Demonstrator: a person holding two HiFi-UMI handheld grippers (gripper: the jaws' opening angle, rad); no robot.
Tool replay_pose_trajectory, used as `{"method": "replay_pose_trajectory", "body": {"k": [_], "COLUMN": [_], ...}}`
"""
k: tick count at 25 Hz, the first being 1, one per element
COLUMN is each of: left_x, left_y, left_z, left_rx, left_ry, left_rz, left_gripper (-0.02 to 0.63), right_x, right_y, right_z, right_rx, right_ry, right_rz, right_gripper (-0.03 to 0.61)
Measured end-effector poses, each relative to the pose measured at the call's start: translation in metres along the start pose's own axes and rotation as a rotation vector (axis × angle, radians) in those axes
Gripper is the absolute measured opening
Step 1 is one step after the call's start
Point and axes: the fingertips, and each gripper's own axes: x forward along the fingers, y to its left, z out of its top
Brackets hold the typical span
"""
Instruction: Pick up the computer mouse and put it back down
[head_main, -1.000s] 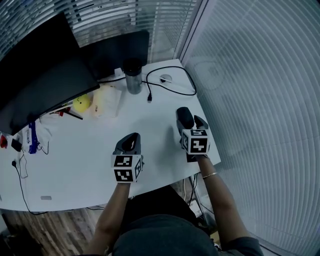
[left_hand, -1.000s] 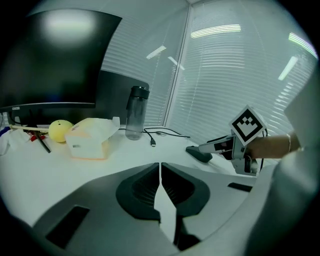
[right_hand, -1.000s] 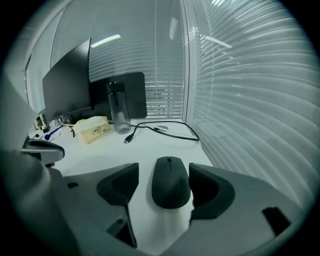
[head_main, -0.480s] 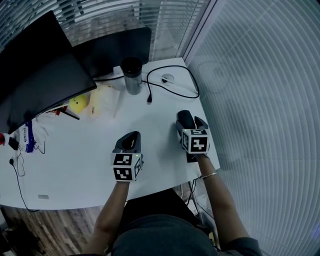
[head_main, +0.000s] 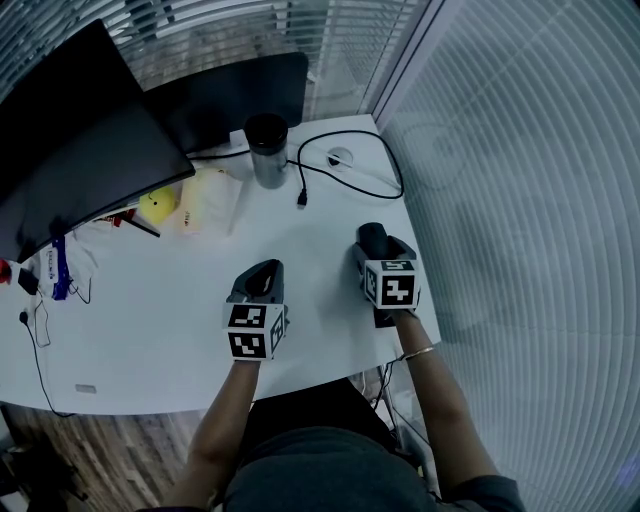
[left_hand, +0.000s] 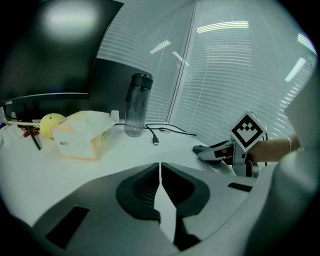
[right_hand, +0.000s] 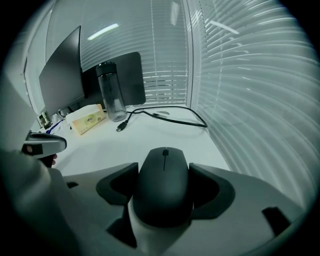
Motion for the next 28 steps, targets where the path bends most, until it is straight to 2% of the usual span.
{"method": "replay_pose_trajectory", "body": {"k": [17, 28], "left_x": [-0.01, -0.032], "left_y": [0.008, 0.026], "left_z": [0.006, 0.014], "left_rx": [-0.013, -0.041], "left_ry": [-0.031, -0.075], "left_rz": [0.052, 0.134], "left_gripper": [0.031, 0.031], "right_x": [0.001, -0.008], "right_y": [0.001, 0.055], "right_z": [0.003, 0.025], "right_rx": [0.007, -0.068], "right_ry": [-0.023, -0.072], "right_rz": [0.005, 0.127], "right_gripper": [0.299, 0.298]}}
